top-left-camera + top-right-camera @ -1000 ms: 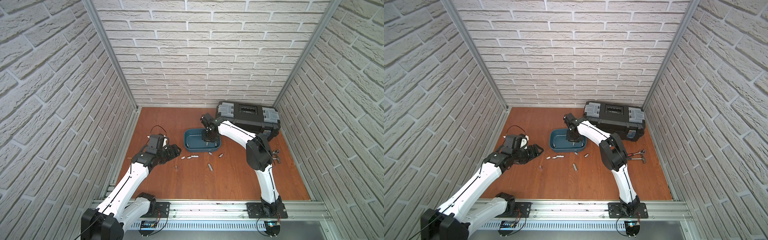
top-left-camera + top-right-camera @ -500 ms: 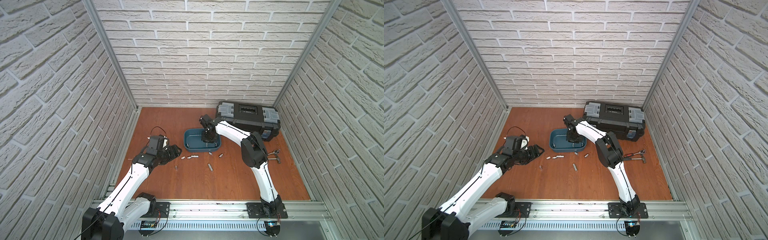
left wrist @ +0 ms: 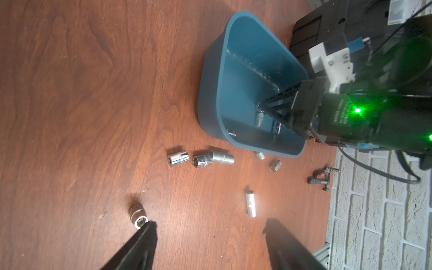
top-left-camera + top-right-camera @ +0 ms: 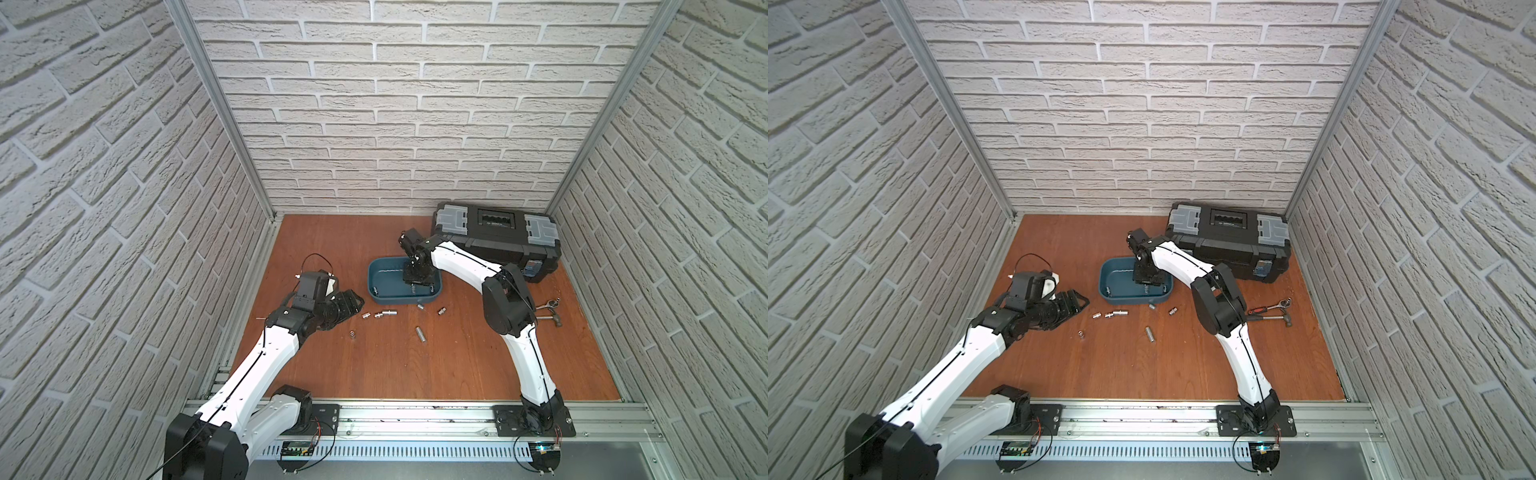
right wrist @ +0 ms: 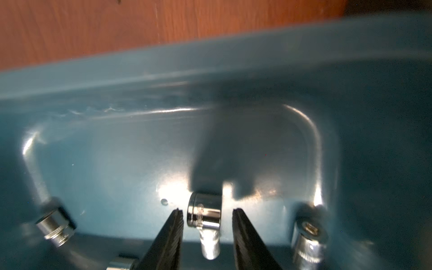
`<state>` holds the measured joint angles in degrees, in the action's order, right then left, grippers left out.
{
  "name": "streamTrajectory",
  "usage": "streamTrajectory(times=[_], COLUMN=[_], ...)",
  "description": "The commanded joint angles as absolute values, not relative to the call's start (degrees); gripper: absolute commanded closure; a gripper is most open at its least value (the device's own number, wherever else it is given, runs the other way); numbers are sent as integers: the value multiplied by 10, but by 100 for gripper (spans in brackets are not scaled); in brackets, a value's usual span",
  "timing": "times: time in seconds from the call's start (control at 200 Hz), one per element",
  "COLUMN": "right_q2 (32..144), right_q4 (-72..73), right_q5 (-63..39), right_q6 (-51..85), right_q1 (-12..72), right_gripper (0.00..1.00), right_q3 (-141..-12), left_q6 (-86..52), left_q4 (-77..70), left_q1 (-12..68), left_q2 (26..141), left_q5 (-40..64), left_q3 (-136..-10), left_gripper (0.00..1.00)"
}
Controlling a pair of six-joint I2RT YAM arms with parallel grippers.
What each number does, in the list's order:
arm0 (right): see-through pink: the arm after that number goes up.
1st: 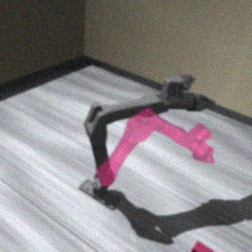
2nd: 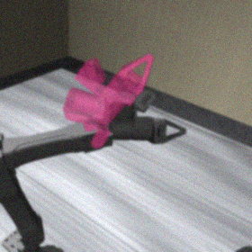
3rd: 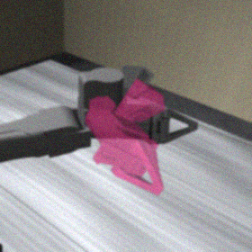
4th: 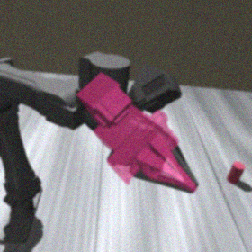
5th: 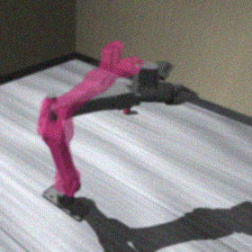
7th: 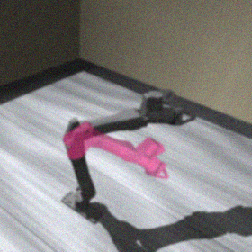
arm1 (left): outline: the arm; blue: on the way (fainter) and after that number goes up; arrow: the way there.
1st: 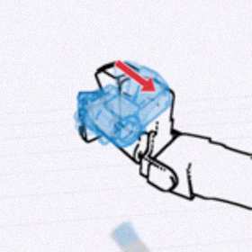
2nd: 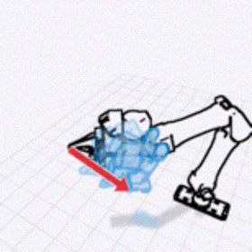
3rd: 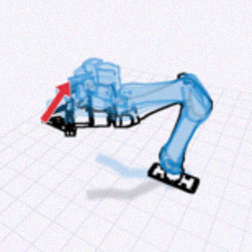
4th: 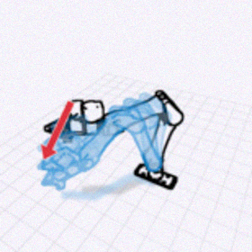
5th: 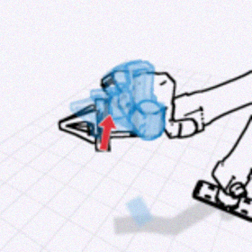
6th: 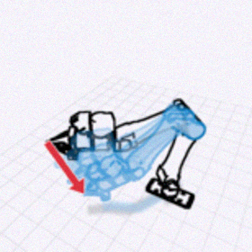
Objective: Put the socket on the desktop into the storage box
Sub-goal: Place the socket head in the storage box.
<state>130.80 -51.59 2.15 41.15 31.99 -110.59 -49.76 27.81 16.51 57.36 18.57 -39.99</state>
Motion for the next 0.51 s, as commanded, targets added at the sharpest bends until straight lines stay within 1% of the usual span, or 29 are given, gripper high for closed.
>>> streamTrajectory(times=[0.0,0.12,0.23,0.315,0.5], right_q2=[1238,1185,1138,1081,1000], right_q4=[-525,-519,-506,-492,-474], right_q5=[36,40,40,38,32], right_q6=[399,390,389,393,400], right_q1=[326,335,337,337,335], right_gripper=[59,58,55,54,53], right_q3=[-1099,-1065,-1008,-956,-857], left_q6=[-494,-482,-476,-475,-480], left_q4=[257,267,266,261,250], left_q1=[161,161,162,163,191], left_q2=[583,592,603,613,640], left_q5=[196,197,209,215,204], left_q3=[-406,-424,-437,-444,-459], left_gripper=[22,22,22,22,22])
